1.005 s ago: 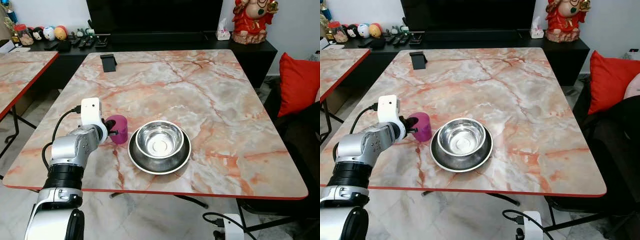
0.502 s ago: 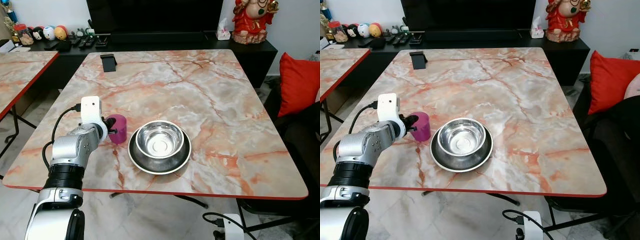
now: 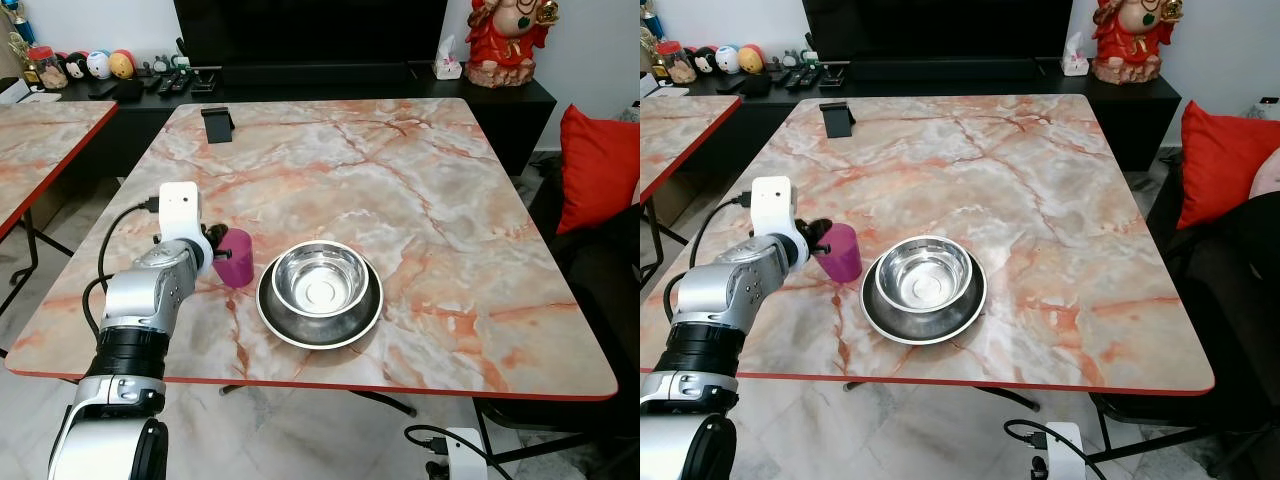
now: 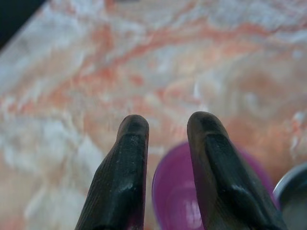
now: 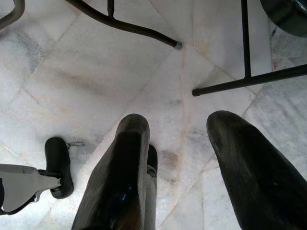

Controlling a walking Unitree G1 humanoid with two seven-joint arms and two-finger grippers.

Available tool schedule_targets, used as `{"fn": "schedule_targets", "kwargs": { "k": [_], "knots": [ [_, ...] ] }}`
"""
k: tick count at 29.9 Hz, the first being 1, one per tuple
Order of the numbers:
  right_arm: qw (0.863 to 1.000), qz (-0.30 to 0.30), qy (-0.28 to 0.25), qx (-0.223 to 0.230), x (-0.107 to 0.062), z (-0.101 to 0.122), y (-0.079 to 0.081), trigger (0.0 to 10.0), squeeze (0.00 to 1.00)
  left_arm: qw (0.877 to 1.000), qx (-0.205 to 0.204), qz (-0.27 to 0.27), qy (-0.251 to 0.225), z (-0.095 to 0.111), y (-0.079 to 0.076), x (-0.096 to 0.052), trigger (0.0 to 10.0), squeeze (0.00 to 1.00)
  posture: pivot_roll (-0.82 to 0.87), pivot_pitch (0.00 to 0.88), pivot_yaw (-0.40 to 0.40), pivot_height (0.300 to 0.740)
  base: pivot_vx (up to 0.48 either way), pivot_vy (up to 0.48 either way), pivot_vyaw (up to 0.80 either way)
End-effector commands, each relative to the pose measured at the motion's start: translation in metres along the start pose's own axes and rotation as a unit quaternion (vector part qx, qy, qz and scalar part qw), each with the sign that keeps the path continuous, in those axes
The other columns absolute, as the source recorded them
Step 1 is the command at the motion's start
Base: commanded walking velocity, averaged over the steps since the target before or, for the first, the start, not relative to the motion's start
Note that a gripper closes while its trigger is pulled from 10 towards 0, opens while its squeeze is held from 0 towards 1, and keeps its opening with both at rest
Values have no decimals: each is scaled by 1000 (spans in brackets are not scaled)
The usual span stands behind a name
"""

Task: Setting the table

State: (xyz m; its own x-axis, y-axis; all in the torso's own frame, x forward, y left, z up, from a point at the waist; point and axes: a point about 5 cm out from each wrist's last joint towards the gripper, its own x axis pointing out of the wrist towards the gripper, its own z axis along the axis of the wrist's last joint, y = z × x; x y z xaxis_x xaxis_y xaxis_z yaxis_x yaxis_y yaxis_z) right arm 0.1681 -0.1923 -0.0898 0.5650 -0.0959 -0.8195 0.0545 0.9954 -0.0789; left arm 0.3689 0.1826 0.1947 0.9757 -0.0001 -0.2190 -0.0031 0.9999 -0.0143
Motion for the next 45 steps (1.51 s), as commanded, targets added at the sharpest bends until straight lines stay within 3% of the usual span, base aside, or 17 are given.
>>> {"fn": "schedule_targets", "kwargs": {
  "k": [1,3,5,6,7,8,18,22,35,45],
  "knots": [
    [1000,1,9,-1,-1,-4,0,10000,0,996,32,-9,-83,25,-2,-5,10000,0,-59,0,37,740,0,0,0],
    [1000,1,9,-1,-1,-4,0,10000,0,994,26,-14,-109,31,-2,-7,10000,0,-61,0,39,740,0,0,0],
    [1000,0,8,1,-1,-5,-1,10000,0,983,31,-14,-181,41,-1,-16,10000,0,-58,0,38,740,0,0,0],
    [1000,0,8,1,-1,-5,-1,10000,0,983,31,-14,-181,41,-1,-16,10000,0,-58,0,38,740,0,0,0],
    [1000,0,8,1,-1,-5,-1,10000,0,975,76,0,-209,39,0,-21,10000,0,-60,0,38,740,0,0,0],
    [1000,0,8,1,-1,-5,-1,10000,0,971,94,3,-219,37,1,-24,10000,0,-60,0,38,740,0,0,0],
    [1000,-2,-1,8,-2,-5,-6,10000,0,946,62,58,-314,16,5,-53,10000,0,-72,0,33,740,0,0,0],
    [1000,-3,-1,8,-2,-5,-7,10000,0,941,83,50,-323,13,1,-56,10000,0,-71,0,33,740,0,0,0],
    [1000,-6,-1,10,-3,-6,-15,10000,0,938,84,59,-332,13,2,-56,10000,0,-71,0,42,740,0,427,0],
    [1000,-1,0,11,-2,-5,-6,10000,0,938,77,65,-333,14,4,-55,10000,0,-70,0,45,740,0,412,0]
  ]
}}
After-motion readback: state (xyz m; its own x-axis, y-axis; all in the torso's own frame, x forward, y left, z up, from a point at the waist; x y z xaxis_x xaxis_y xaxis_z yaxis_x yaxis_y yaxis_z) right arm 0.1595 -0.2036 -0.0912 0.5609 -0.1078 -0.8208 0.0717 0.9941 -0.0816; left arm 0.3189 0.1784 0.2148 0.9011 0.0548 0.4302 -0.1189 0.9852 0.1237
